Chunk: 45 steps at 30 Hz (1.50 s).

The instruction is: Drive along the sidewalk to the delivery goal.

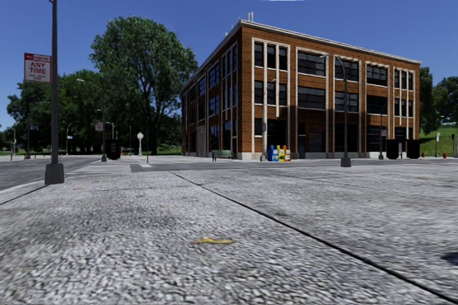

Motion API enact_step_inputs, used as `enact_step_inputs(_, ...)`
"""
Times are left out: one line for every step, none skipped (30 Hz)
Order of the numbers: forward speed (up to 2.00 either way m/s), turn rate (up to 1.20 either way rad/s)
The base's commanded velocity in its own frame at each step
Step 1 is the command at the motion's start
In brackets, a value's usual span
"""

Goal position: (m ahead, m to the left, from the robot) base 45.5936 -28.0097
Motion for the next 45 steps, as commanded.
enact_step_inputs(2.00, -0.52)
enact_step_inputs(2.00, -0.52)
enact_step_inputs(2.00, -0.52)
enact_step_inputs(2.00, -0.52)
enact_step_inputs(2.00, -0.52)
enact_step_inputs(2.00, -0.53)
enact_step_inputs(2.00, -0.53)
enact_step_inputs(2.00, -0.53)
enact_step_inputs(2.00, -0.53)
enact_step_inputs(2.00, -0.53)
enact_step_inputs(2.00, -0.53)
enact_step_inputs(2.00, -0.53)
enact_step_inputs(2.00, -0.53)
enact_step_inputs(2.00, -0.53)
enact_step_inputs(2.00, -0.53)
enact_step_inputs(2.00, -0.53)
enact_step_inputs(2.00, -0.53)
enact_step_inputs(2.00, -0.53)
enact_step_inputs(2.00, -0.53)
enact_step_inputs(2.00, -0.53)
enact_step_inputs(2.00, -0.53)
enact_step_inputs(2.00, -0.53)
enact_step_inputs(2.00, -0.53)
enact_step_inputs(2.00, -0.53)
enact_step_inputs(2.00, -0.53)
enact_step_inputs(2.00, -0.53)
enact_step_inputs(2.00, -0.53)
enact_step_inputs(2.00, -0.53)
enact_step_inputs(2.00, -0.53)
enact_step_inputs(2.00, -0.53)
enact_step_inputs(2.00, -0.53)
enact_step_inputs(2.00, -0.53)
enact_step_inputs(2.00, -0.53)
enact_step_inputs(2.00, -0.53)
enact_step_inputs(2.00, -0.53)
enact_step_inputs(2.00, -0.53)
enact_step_inputs(2.00, -0.53)
enact_step_inputs(2.00, -0.53)
enact_step_inputs(2.00, -0.53)
enact_step_inputs(2.00, -0.53)
enact_step_inputs(2.00, -0.53)
enact_step_inputs(2.00, -0.53)
enact_step_inputs(2.00, -0.53)
enact_step_inputs(2.00, -0.53)
enact_step_inputs(2.00, -0.53)
